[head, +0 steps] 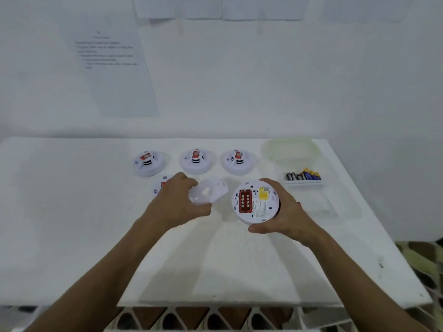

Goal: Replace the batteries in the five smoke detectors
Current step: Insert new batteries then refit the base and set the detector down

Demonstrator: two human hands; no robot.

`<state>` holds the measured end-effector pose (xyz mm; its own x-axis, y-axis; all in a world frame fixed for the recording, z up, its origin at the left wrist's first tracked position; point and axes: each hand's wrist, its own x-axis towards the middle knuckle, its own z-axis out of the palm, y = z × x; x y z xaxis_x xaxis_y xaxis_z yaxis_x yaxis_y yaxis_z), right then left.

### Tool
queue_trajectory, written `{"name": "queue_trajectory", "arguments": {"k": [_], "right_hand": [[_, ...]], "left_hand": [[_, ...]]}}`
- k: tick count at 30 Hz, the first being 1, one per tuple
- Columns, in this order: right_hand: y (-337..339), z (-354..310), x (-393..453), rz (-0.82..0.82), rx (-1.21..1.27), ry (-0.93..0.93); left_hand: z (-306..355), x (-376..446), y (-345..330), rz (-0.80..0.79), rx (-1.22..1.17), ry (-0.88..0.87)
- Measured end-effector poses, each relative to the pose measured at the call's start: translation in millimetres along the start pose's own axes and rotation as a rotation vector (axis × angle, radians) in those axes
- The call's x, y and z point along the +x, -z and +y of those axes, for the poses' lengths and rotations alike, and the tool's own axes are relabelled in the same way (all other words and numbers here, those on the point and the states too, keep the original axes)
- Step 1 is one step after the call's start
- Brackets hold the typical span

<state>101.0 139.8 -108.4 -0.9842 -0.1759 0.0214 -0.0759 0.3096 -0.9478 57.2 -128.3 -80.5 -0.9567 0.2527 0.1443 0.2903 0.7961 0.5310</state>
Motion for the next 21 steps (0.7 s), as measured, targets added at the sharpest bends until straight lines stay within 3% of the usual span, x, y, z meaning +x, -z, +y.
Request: {"name": "queue_trajectory", "arguments": {"k": [3, 9, 21], "right_hand": [[-2, -7, 4, -0.010, -0.006, 0.007], [-4, -19, 10, -0.018, 0.026, 0.056], [2, -20, 12, -0.033, 0.031, 0.102]], "left_hand": [[17, 4, 18, 0.055, -0.061, -0.103], [48, 14, 17, -0.163, -0.063, -0.261], [60, 19, 7, -0.188, -0.047, -0.242]]}}
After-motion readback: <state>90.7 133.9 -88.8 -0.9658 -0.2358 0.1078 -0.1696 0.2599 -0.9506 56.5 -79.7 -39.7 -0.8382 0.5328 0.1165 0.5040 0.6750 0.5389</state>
